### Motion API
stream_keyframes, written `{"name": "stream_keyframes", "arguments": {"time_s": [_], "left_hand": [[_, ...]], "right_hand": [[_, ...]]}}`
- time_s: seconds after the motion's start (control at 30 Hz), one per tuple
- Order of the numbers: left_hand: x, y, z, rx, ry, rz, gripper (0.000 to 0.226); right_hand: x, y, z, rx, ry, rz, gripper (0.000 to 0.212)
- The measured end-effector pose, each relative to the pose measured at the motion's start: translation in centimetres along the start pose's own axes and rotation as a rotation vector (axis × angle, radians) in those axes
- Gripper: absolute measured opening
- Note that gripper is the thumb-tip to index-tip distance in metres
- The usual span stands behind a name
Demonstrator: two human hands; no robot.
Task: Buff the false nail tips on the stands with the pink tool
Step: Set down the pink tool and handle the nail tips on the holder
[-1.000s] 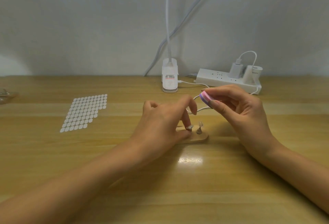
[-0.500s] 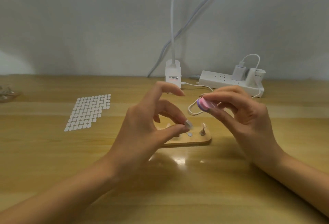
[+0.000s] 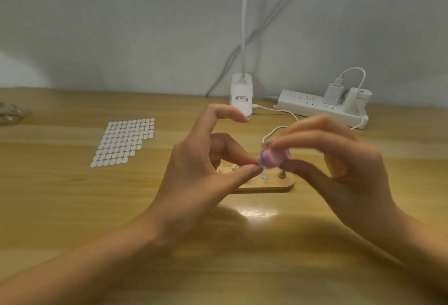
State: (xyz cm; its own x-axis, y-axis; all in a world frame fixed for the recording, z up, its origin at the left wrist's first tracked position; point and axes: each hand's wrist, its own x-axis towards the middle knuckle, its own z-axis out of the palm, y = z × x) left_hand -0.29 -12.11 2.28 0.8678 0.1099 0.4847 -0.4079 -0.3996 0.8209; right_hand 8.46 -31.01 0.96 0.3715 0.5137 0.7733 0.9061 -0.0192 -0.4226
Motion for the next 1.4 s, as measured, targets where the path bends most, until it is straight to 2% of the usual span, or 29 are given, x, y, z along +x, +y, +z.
{"name": "stream_keyframes", "arguments": {"time_s": [0.07,0.17,0.27,0.33,0.43,0.53,0.67,0.77,0.83,0.93,1.07,1.2,1.3,1.4], "left_hand": [[-0.1,-0.2,0.0,0.019,0.009,0.014,0.053],[-0.3,-0.2,-0.1,0.051,0.014,0.016,0.052],[-0.4,-0.3,-0.2,0.088,0.011,0.052,0.054],[-0.5,-0.4,-0.2,0.096,0.006,0.051,0.053],[-0.6,-0.3,-0.3,0.080,-0.011,0.036,0.050],[-0.6,-0.1,-0.4,0.086,-0.009,0.072,0.048],[-0.7,-0.2,-0.3,0.101,-0.006,0.066,0.046],[-0.5,-0.3,-0.3,0.105,-0.008,0.072,0.048],[-0.6,-0.5,-0.3,0.112,-0.006,0.077,0.048],[-0.7,-0.7,-0.1,0.144,-0.011,0.093,0.047],[-0.7,-1.2,-0.1,0.184,0.001,0.116,0.045],[-0.7,-1.5,-0.1,0.183,-0.002,0.143,0.042],[-0.7,-1.8,-0.1,0.219,-0.004,0.185,0.043],[-0.7,-1.7,-0.1,0.213,-0.002,0.178,0.040]], "right_hand": [[-0.2,0.3,0.0,-0.043,-0.038,0.027,0.018],[-0.2,0.4,-0.2,-0.020,0.015,0.112,0.018],[-0.2,-0.2,0.2,-0.003,-0.039,0.008,0.016],[-0.3,0.0,0.3,-0.067,-0.081,0.011,0.015],[-0.2,-0.1,-0.2,-0.071,-0.016,0.054,0.016],[-0.4,-0.4,0.2,-0.068,-0.064,-0.032,0.015],[-0.4,0.0,-0.1,-0.092,-0.041,0.047,0.013],[-0.6,-0.4,0.2,-0.097,-0.072,-0.040,0.016],[-0.6,0.0,0.3,-0.144,-0.099,-0.025,0.015],[-0.4,0.2,-0.2,-0.109,-0.017,0.033,0.013],[-0.9,0.3,0.4,-0.136,-0.143,-0.011,0.013],[-0.7,0.6,0.0,-0.152,-0.053,0.022,0.013],[-1.1,0.2,0.7,-0.158,-0.130,-0.034,0.014],[-0.8,0.5,0.3,-0.180,-0.081,0.022,0.014]]}}
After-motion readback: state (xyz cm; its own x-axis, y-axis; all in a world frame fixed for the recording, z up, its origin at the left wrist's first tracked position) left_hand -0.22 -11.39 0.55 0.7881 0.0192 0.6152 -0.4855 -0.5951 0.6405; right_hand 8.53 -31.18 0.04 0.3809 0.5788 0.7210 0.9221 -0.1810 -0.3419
